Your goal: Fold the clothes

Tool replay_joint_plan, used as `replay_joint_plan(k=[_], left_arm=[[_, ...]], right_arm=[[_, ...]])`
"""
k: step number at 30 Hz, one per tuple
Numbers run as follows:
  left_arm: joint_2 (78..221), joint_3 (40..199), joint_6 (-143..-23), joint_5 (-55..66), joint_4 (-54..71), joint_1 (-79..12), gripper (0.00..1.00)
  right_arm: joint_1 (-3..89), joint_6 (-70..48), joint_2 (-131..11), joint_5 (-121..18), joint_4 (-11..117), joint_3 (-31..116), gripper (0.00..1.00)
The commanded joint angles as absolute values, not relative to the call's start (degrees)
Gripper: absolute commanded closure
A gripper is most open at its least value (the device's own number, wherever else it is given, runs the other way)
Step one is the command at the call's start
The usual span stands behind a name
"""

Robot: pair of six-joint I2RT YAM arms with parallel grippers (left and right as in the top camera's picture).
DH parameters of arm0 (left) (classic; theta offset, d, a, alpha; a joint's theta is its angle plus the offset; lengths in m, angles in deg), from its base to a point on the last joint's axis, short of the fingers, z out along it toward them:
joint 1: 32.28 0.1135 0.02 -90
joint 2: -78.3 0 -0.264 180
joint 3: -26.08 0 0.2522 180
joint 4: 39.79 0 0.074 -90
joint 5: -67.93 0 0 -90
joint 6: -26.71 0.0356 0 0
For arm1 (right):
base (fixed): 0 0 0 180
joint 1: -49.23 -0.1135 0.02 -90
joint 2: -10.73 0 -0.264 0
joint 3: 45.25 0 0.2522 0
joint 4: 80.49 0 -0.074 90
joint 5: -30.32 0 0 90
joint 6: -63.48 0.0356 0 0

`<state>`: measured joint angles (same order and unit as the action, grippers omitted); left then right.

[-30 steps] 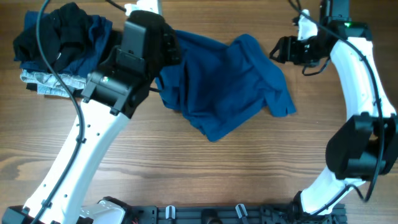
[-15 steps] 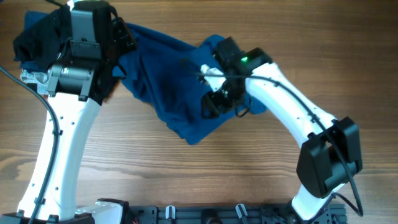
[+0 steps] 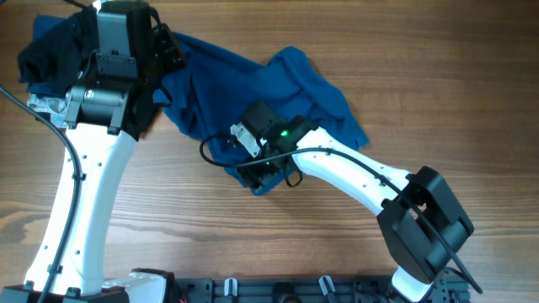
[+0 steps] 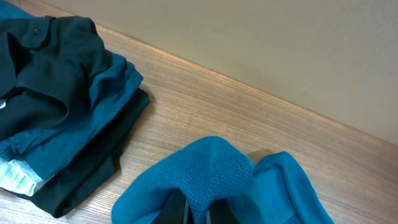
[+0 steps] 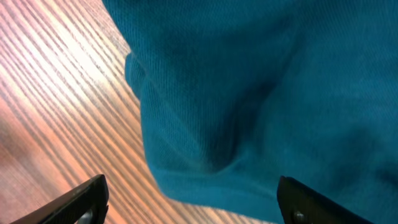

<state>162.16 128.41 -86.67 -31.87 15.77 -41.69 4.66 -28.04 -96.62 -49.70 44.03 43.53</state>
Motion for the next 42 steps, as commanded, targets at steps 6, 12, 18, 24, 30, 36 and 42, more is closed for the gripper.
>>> replay_joint_plan(k=[6,12,18,24,30,36,42], left_arm=[[162.49,129.53,-86.06,-31.52,15.40,-41.42,0.96],[162.49,129.51,-86.06,-31.54,15.44,-41.42,0.96],[162.49,129.51,-86.06,-31.52,16.27,-41.42,0.96],[162.46,129.51,-86.25,-30.54,19.35,-41.42,0.96],[162.49,129.51,-86.27,-27.63,20.91,-41.97,0.96],[162.49,129.51,-86.25,-27.65,20.71,-43.43,0.96],[162.53,129.51,-86.25,-27.67,20.82,-43.41,0.96]], right_arm=[[4.57,-32.52,-102.37,-51.19,45.83,42.97,0.13],[6.51,-29.03,-103.68,-51.19,46.07,43.49,0.87],[16.44,-28.04,-99.03,-51.17,43.71,44.06,0.96],[29.77,-34.60,-98.13,-50.29,45.06,44.06,0.96],[41.48,-33.92,-98.13,-45.22,53.45,44.06,0.85],[44.33,-26.47,-96.34,-34.38,45.89,46.24,0.17],[37.68,-31.23,-88.30,-34.91,41.37,46.22,0.24]])
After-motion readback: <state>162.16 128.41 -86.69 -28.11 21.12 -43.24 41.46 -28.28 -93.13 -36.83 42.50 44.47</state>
